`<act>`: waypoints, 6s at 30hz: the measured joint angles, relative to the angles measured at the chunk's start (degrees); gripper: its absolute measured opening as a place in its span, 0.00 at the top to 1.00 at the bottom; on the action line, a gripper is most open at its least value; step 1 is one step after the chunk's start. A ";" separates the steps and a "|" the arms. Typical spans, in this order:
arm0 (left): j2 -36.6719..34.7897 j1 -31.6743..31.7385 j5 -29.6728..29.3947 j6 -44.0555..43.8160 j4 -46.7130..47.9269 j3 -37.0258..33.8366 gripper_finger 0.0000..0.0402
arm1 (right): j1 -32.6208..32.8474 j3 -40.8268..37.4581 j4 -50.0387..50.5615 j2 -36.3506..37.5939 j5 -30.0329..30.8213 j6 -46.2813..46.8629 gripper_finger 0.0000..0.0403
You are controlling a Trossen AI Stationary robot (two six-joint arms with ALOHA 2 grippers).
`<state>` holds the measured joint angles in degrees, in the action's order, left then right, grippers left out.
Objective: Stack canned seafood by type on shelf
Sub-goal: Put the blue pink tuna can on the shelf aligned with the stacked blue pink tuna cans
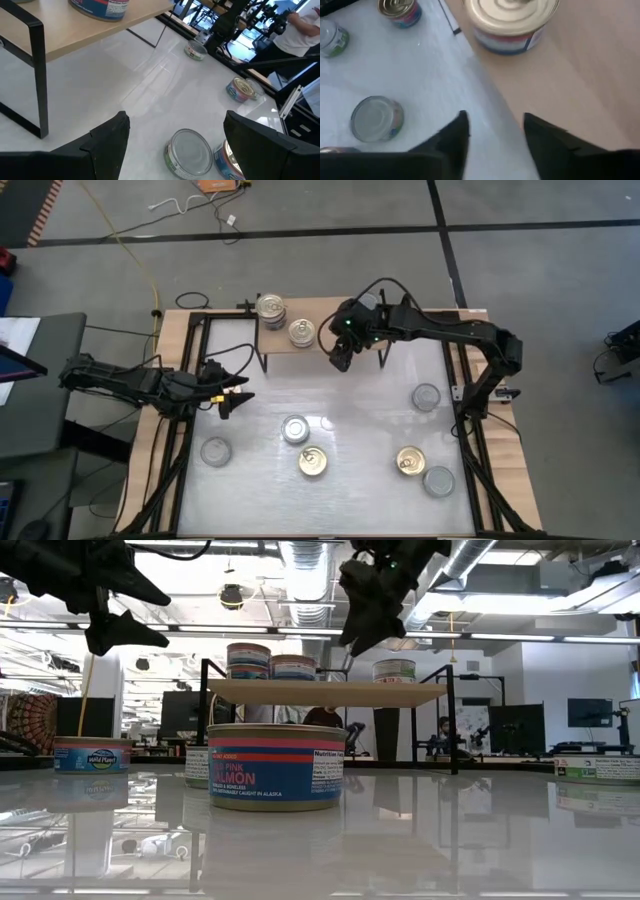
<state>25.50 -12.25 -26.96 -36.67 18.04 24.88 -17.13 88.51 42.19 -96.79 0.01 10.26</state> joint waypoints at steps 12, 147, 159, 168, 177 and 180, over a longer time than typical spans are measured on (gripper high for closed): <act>0.00 0.03 -0.28 0.47 0.02 0.00 0.23 | -0.79 0.59 -5.83 -5.88 1.78 -6.23 0.96; 1.25 0.09 -7.85 5.68 -11.01 0.00 0.23 | 3.87 7.96 -22.41 -16.10 -4.38 -1.63 0.95; 23.07 0.75 -9.76 8.21 -7.83 10.17 0.26 | 7.58 -7.53 -13.01 -0.50 6.29 4.23 0.96; 30.65 6.52 -11.57 13.62 6.18 20.64 0.26 | 14.54 -29.04 -21.72 18.85 16.33 16.79 0.96; 32.47 16.34 -7.44 16.17 9.43 21.99 0.26 | 19.80 -33.64 -20.30 22.60 23.37 21.69 0.96; 32.75 18.81 -6.38 17.54 9.67 21.99 0.26 | 19.63 -33.62 -20.48 22.21 23.50 21.71 0.96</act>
<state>58.25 6.56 -33.34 -19.12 27.71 46.87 2.51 54.89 21.72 -74.58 23.51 31.97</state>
